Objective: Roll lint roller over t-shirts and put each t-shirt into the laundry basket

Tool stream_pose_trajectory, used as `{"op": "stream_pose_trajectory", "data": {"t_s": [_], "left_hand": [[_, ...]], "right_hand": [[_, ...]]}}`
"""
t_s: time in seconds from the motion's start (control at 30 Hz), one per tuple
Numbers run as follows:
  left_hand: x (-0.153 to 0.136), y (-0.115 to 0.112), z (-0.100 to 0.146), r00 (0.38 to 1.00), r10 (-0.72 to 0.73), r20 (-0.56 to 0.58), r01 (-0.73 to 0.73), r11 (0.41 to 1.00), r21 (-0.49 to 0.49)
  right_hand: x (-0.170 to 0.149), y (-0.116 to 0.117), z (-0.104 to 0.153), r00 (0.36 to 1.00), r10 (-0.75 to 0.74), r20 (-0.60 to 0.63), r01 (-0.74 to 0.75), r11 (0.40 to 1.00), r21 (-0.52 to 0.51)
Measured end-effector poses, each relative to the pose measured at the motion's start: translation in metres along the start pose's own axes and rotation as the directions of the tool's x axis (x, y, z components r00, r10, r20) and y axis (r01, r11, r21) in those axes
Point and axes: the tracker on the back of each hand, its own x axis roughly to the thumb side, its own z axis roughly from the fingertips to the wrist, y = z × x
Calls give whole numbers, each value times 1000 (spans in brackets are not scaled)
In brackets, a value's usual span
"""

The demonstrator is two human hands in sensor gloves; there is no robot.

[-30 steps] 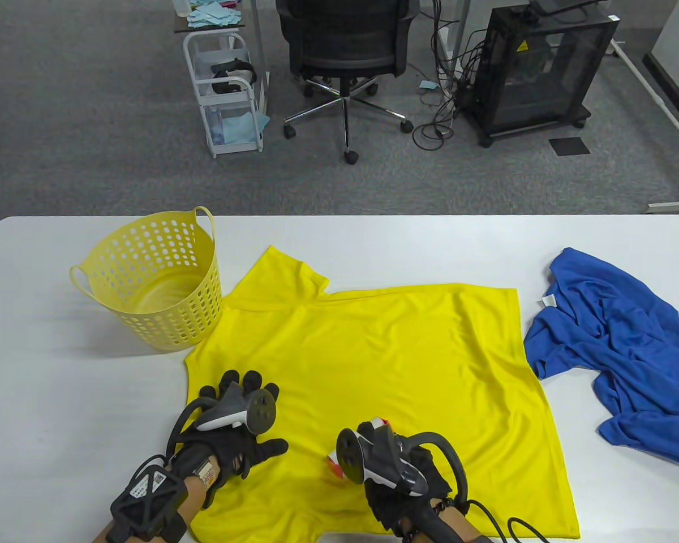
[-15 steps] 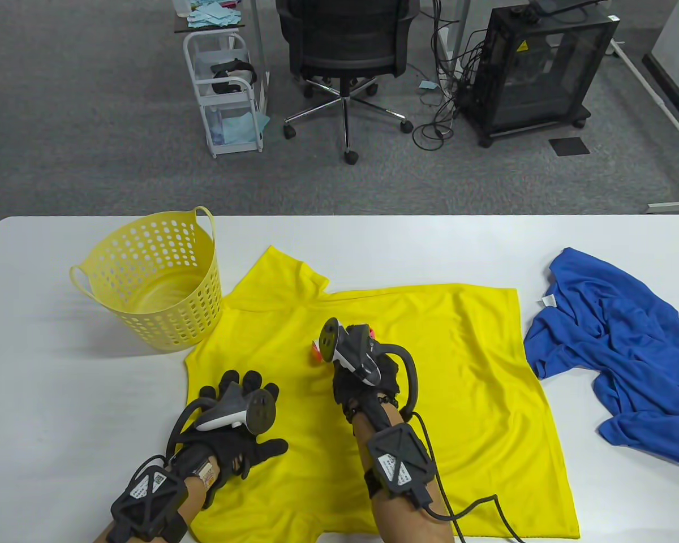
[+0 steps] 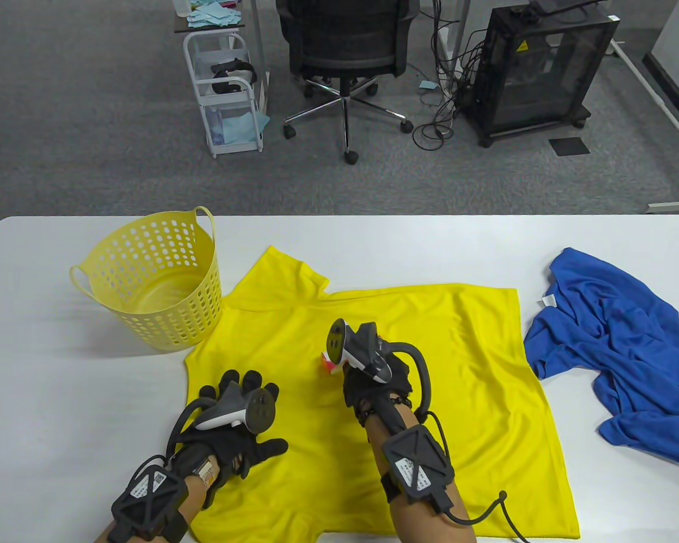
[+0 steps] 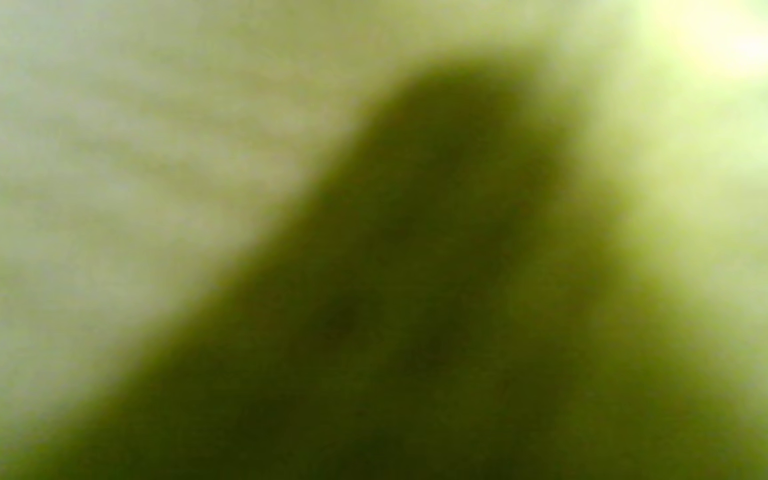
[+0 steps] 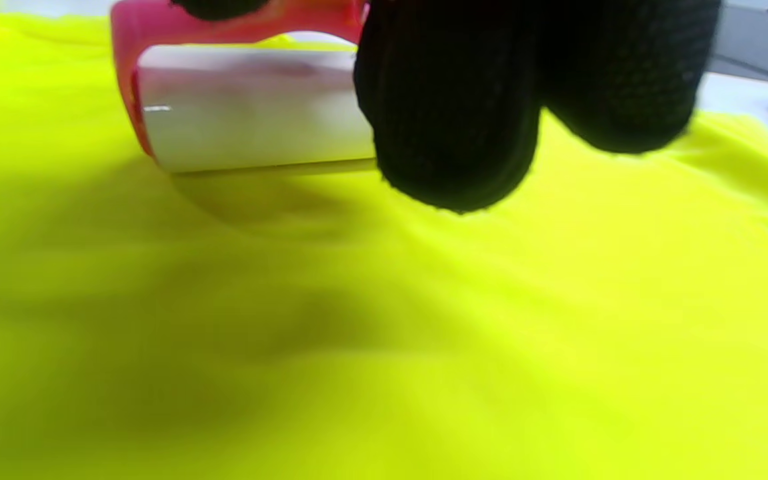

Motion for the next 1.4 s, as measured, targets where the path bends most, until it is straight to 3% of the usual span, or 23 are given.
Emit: {"op": "stream_pose_trajectory", "data": {"t_s": [0.17,0.33,0.6,0.7,0.73,0.77,0.8,0.83,0.9,1.0,1.1,1.2,1.27,1.3,1.4], "left_hand": [[0,0,0,1000,0,-1,0,1000,0],[0,0,0,1000,-1,-7,1,1000,1],[-1,2,1,1000,2,-7,-1,1000,25],[0,10,8,1000,19,14,-21,991,132],[3,19,17,999,36,22,-41,967,252],[7,30,30,995,69,66,-91,905,416],[11,37,39,988,94,120,-144,842,520],[19,46,56,968,121,222,-240,712,660],[37,57,79,937,82,340,-319,601,733],[63,61,103,928,19,373,-311,589,746],[82,57,109,910,75,407,-346,679,647],[89,51,102,787,193,586,-536,686,493],[83,51,99,724,236,649,-614,650,448],[80,52,98,715,249,653,-633,626,455],[75,53,94,756,237,611,-583,668,463]], "right_hand": [[-19,10,42,998,27,57,-27,1000,1],[-33,19,65,998,5,70,-3,999,-34],[-55,35,60,961,-232,151,251,960,-121],[-56,38,58,917,-352,189,389,895,-219],[-55,38,59,894,-394,212,437,871,-224],[-54,38,59,874,-427,234,475,853,-218],[-53,38,61,850,-458,261,512,836,-200],[-51,38,63,806,-509,302,569,806,-161],[-47,38,69,713,-605,355,672,735,-98],[-38,35,80,608,-674,419,749,662,-21],[-21,33,94,469,-702,536,804,590,69],[-11,35,102,350,-746,566,833,524,176],[-9,39,97,251,-804,539,800,486,353],[-9,42,94,229,-830,509,793,462,398],[-9,45,86,221,-843,491,774,457,438]]}}
